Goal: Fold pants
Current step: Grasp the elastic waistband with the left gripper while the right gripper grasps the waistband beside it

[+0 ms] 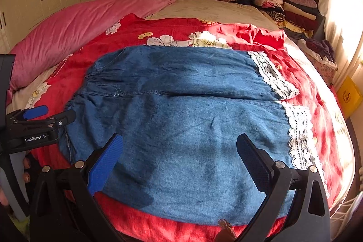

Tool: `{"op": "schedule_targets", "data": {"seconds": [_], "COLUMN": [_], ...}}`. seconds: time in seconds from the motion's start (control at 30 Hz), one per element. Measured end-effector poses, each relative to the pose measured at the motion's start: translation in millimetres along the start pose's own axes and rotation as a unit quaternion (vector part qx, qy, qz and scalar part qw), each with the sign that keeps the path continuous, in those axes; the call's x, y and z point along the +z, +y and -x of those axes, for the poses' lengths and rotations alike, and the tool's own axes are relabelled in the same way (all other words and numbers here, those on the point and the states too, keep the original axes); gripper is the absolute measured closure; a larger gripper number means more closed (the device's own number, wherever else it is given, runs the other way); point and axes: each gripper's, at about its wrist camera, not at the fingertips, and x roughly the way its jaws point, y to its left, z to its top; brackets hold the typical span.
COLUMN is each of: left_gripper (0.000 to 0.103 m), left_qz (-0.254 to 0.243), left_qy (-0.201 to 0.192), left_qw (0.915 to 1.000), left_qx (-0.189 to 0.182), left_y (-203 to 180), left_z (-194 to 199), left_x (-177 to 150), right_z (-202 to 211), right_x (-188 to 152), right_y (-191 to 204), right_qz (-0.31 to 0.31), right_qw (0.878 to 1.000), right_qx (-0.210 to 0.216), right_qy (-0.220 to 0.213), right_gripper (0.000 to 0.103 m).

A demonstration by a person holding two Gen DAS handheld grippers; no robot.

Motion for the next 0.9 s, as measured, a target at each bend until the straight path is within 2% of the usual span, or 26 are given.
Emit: {"op": "schedule_targets", "data": {"seconds": [0.47, 0.77, 0.9], "left_gripper": [0.008, 0.008, 0.008], "left_qz": [0.022, 0.022, 0.02], "left_qy": [0.012, 0.032, 0.045], "left_qw": [0.9993, 0.9988, 0.9986], "left_qx": [0.029, 0.031, 0.02], "left_y": [42.9, 54.5, 54.0], "left_z": [-45.3, -84.1, -103.8], "left_x": [64.7, 98.5, 111.1], "right_z": [-66.5, -109.6, -134.1], "right_x": [68.3, 110.0, 125.0], "right_y": [6.3, 12.8, 12.7], "right_qz": [0.07, 0.094, 0.094], "right_qw": [0.997, 0.995, 0.994], "right_qx": [-0.003, 0.008, 0.023], "right_qy": [0.021, 0.027, 0.041], "right_gripper": [0.004, 0.004, 0.004]}}
